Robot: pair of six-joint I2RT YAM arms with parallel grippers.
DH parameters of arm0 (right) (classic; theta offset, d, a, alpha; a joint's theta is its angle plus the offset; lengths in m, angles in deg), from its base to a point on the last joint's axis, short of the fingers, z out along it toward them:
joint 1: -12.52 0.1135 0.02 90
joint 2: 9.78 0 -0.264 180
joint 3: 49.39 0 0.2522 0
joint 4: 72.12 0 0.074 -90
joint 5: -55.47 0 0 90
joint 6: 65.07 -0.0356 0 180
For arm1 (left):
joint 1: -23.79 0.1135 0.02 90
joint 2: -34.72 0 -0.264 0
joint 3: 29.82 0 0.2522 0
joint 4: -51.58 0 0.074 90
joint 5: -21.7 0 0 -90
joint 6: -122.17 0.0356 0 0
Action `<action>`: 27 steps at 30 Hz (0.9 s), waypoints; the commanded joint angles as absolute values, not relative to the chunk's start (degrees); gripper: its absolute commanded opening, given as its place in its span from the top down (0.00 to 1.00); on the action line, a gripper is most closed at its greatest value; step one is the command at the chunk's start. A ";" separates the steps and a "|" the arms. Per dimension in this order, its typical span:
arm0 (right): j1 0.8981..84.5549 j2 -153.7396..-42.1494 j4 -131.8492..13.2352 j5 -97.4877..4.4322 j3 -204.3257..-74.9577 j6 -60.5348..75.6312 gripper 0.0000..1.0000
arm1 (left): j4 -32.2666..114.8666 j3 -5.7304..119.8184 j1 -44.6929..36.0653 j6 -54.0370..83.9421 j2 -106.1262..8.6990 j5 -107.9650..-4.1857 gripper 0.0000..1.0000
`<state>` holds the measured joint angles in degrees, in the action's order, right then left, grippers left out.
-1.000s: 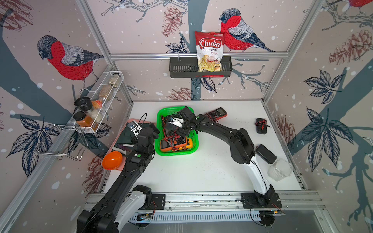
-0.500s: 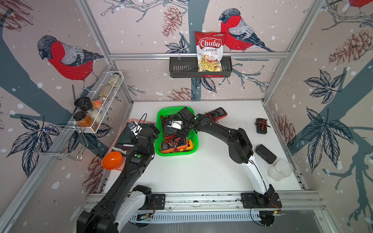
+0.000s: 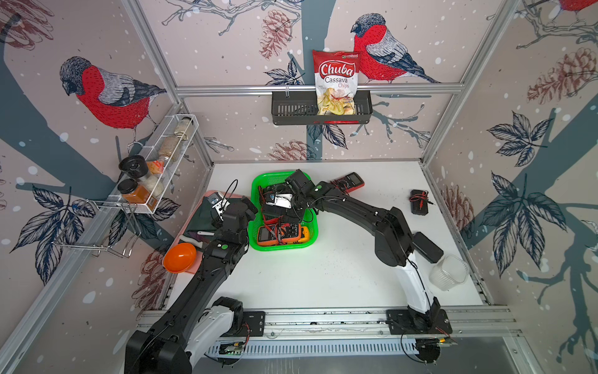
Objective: Put the multimeter into the basket
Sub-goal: Place the multimeter in the basket, then adjust the multimeter in the basket.
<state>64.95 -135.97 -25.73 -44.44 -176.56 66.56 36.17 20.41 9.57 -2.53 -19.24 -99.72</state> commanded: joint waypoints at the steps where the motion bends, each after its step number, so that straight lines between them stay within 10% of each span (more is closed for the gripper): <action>1: 65.00 -130.91 -30.08 -48.33 -171.79 65.36 0.00 | 40.61 20.53 9.47 0.89 -19.83 -97.63 0.03; 16: 61.29 -105.45 -73.32 -25.63 -134.47 33.95 0.00 | 47.92 34.68 9.47 12.95 -42.18 -87.66 0.22; 27: 50.67 -98.03 -64.88 -15.72 -127.78 6.77 0.00 | 33.73 52.92 9.43 16.84 -61.61 -91.47 0.27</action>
